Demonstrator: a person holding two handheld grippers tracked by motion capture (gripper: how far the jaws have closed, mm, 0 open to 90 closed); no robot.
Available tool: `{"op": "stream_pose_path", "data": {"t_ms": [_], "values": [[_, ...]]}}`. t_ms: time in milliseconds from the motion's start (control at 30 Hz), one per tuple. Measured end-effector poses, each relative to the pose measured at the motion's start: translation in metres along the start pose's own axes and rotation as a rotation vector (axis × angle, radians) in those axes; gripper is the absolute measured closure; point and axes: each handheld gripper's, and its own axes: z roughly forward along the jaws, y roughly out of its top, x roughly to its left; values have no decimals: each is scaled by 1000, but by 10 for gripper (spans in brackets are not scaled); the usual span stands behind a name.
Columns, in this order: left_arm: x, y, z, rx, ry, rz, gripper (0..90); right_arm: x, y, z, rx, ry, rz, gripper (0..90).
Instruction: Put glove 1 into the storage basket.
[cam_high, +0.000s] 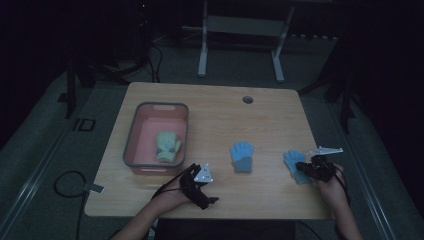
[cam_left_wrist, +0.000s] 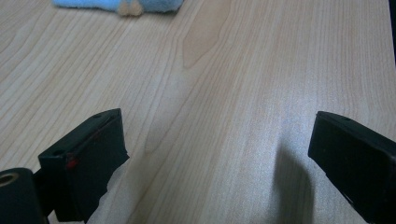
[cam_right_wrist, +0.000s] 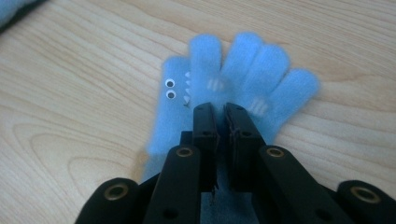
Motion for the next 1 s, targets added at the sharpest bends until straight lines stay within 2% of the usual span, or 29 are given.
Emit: {"op": "stream_pose_path", "data": {"t_ms": [67, 200, 400, 567, 700, 933, 1000], "values": [[0, 0, 0, -2, -1, -1, 44, 2, 2, -2, -8, -22, 25, 854], [0, 0, 0, -1, 0, -1, 44, 11, 11, -13, -77, -80, 67, 861], [0, 0, 0, -2, 1, 3, 45, 26, 36, -33, -138, -103, 94, 862], [0, 0, 0, -2, 1, 4, 45, 39, 52, -36, -149, -130, 109, 861], [0, 1, 0, -1, 1, 5, 45, 51, 61, -31, -137, -149, 105, 861], [0, 0, 0, -3, 2, 7, 45, 70, 66, -7, -106, -163, 61, 861], [0, 0, 0, -2, 1, 7, 45, 72, 66, -1, -99, -146, 67, 860]]}}
